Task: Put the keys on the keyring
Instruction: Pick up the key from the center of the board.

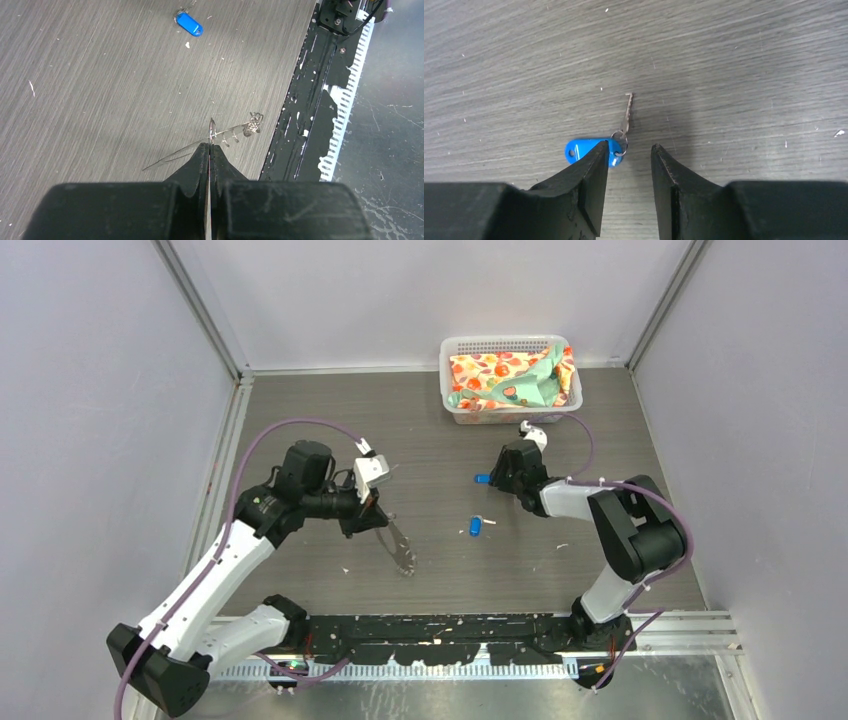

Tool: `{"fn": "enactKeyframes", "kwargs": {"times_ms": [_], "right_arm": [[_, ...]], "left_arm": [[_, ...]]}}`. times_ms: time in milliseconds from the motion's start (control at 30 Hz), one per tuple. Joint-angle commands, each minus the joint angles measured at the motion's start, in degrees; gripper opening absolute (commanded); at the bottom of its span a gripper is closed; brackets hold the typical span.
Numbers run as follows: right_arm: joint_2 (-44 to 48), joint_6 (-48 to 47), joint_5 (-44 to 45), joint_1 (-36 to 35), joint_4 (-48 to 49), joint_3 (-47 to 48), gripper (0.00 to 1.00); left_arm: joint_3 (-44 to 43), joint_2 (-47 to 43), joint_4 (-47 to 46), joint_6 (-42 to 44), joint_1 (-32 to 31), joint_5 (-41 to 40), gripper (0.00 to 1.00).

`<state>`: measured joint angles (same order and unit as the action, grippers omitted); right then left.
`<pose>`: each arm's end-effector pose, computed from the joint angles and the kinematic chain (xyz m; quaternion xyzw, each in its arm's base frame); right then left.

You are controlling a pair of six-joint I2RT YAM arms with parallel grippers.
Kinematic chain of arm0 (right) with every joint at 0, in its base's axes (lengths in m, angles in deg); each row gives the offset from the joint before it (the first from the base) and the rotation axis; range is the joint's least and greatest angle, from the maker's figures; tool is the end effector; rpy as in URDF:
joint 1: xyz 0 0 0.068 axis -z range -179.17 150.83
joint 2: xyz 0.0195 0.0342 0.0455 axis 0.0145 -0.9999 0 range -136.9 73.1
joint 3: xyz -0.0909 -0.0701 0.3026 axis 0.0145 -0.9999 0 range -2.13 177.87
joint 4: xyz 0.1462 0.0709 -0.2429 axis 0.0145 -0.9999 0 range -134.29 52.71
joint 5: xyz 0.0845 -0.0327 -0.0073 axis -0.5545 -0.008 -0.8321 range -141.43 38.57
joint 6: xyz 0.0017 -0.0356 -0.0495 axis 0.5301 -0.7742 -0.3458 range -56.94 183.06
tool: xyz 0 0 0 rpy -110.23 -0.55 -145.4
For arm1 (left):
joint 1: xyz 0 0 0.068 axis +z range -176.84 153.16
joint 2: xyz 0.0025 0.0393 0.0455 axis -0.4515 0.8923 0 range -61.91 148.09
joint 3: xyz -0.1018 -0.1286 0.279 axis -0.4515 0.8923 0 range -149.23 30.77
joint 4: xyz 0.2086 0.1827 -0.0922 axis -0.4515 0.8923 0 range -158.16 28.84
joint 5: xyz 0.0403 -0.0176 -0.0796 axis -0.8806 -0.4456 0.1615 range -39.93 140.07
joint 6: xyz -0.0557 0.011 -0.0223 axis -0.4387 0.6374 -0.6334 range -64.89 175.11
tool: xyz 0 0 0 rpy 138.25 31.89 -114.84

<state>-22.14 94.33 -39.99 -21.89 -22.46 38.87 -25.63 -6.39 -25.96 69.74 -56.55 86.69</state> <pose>0.3277 0.1274 0.1628 0.1095 0.8940 0.1127 0.4197 0.1609 -0.1230 0.3654 0.4464 0.7521 -0.3351 0.3504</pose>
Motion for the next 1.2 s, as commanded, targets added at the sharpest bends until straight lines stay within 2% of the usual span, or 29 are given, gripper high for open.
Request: {"fn": "enactKeyframes", "kwargs": {"times_ms": [0,233,533,700,733,833,1000,1100,1167], "right_arm": [[-1.6,2.0,1.7,0.9,4.9,1.9,0.40],[-4.3,2.2,-0.8,1.1,4.6,4.7,0.30],[-1.6,0.8,-4.2,1.2,2.6,5.5,0.02],[0.7,-2.0,-10.3,1.1,2.0,6.2,0.01],[0.7,-2.7,-15.2,1.1,2.0,6.6,0.01],[1.6,-4.5,-21.6,0.2,1.8,7.0,0.01],[8.4,-16.8,-26.7,-5.4,-2.9,6.3,0.01],[15.8,-27.8,-22.7,-10.8,-12.4,7.5,0.01],[20.2,-35.4,-15.6,-14.9,-20.5,8.9,0.01]], "left_arm": [[-0.3,-2.0,-0.1,0.8,0.2,0.6,0.00],[-0.5,-2.1,-0.8,0.5,0.2,0.3,0.00],[-0.6,-2.1,-1.2,-0.2,0.2,-0.5,0.00],[-0.7,-2.0,-1.9,-0.6,0.2,-0.6,0.00],[-0.8,-2.1,-2.0,-0.7,0.2,-0.6,0.00],[-1.0,-2.0,-2.0,-0.8,0.2,-0.8,0.00],[-1.5,-2.0,-2.2,-1.4,0.2,-0.7,0.00],[-1.5,-2.0,-2.7,-1.6,0.2,-0.5,0.00],[-1.5,-1.8,-3.1,-1.7,0.2,-0.7,0.00]]}}
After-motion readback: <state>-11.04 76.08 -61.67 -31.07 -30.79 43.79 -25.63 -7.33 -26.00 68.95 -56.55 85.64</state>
